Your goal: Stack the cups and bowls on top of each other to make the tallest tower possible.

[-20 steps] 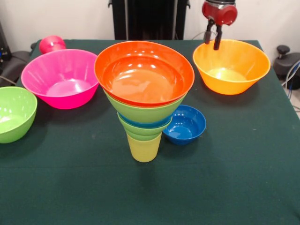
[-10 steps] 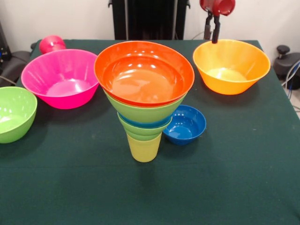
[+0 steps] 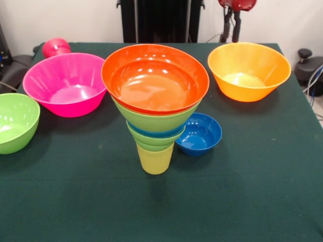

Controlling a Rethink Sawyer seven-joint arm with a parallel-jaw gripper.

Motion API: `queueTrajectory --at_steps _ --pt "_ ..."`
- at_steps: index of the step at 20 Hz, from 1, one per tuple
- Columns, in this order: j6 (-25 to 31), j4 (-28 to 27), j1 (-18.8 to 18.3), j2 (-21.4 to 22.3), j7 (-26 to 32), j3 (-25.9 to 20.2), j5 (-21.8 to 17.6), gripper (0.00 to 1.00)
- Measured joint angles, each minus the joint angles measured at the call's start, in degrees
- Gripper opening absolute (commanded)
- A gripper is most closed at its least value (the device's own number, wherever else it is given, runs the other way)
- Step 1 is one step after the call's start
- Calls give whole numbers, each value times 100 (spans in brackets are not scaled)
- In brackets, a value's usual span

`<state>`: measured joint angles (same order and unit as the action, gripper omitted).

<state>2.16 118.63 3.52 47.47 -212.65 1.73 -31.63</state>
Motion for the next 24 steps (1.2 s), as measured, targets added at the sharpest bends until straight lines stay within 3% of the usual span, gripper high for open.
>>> queueTrajectory --at_steps 6,15,24 --pt "-103 -1 639 -329 0 307 4 100" --pt "-948 2 1524 -1107 0 896 15 100" --pt "-1638 41 1773 -1727 0 1324 25 100"
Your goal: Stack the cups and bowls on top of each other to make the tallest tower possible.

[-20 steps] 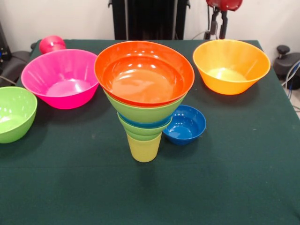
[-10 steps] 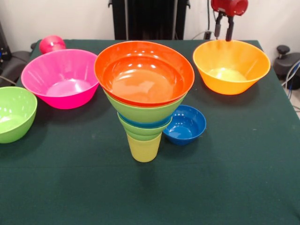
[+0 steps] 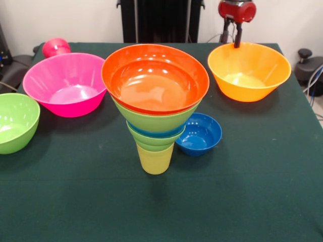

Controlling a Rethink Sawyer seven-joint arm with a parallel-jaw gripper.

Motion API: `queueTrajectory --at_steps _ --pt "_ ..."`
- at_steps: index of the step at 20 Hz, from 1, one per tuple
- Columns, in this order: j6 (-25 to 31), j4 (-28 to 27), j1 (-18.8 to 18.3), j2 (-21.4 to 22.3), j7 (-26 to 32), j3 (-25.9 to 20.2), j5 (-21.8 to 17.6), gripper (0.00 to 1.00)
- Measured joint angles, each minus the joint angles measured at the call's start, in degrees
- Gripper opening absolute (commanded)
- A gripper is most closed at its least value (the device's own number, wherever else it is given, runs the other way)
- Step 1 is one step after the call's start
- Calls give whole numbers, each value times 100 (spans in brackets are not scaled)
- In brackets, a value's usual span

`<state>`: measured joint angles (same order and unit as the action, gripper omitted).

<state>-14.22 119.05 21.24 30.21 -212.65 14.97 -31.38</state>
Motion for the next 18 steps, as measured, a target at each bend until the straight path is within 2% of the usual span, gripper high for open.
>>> queueTrajectory --at_steps 4,13,18 --pt "-73 3 -49 -126 0 107 0 100" --pt "-56 8 -578 134 0 108 14 100" --pt "71 -53 -613 178 0 102 92 100"
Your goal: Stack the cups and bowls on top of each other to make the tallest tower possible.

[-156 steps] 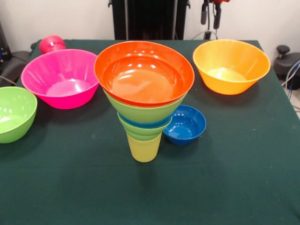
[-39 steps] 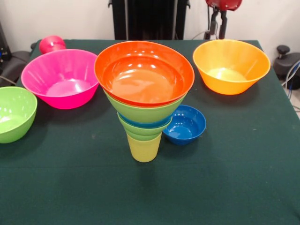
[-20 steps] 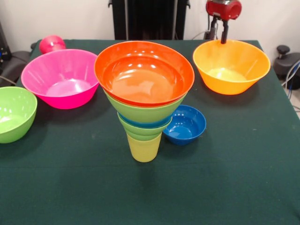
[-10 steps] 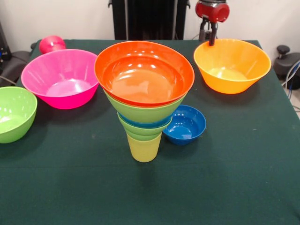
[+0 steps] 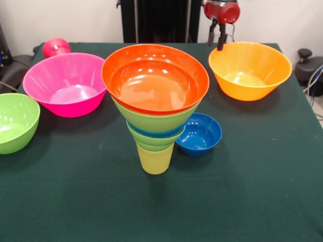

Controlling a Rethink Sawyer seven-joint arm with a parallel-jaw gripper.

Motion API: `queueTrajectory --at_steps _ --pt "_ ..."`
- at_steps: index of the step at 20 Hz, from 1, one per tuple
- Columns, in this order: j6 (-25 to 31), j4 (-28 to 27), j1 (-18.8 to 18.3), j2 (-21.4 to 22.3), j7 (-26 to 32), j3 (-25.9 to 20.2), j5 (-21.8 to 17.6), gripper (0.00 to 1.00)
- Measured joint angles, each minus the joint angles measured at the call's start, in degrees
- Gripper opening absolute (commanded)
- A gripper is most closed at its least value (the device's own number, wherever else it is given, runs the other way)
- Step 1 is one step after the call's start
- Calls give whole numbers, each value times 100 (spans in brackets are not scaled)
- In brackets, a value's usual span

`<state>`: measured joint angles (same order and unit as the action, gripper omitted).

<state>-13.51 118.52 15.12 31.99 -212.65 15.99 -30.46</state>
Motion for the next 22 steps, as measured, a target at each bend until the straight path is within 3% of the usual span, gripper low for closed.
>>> queueTrajectory --at_steps 9,22 --pt "319 -174 -89 48 0 -195 124 100" --pt "642 -487 -716 104 0 -448 127 100"
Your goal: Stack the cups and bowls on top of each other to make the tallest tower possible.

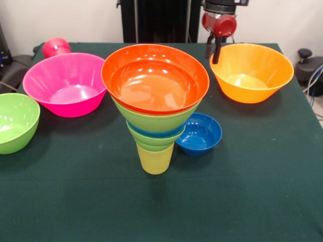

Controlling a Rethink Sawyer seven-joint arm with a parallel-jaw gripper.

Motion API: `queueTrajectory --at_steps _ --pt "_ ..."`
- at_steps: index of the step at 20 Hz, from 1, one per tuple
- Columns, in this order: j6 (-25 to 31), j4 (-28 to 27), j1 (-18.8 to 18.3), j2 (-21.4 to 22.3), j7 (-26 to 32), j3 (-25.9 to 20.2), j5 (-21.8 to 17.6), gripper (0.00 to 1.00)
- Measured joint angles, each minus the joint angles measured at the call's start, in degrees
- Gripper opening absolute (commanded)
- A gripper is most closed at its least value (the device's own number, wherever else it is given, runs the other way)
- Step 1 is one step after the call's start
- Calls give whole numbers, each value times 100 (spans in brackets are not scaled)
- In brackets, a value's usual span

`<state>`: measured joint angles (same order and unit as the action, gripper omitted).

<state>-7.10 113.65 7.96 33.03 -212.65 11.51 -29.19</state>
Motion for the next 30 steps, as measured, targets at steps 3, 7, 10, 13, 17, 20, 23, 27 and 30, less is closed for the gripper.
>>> queueTrajectory --at_steps 3,7,10,13,17,20,23,27,30 --pt "1 -1 -141 22 0 -64 -5 100" --pt "1 1 -223 56 0 -141 -71 100" --pt "1 9 -310 152 0 -260 -184 100" --pt "2 11 -420 255 0 -372 -271 100" --pt "2 10 -494 356 0 -472 -297 100" --pt "2 12 -498 442 0 -530 -297 100" --pt "2 36 -497 507 0 -570 -297 100" --pt "4 68 -446 561 0 -577 -298 100" --pt "2 69 -297 506 0 -544 -297 100"
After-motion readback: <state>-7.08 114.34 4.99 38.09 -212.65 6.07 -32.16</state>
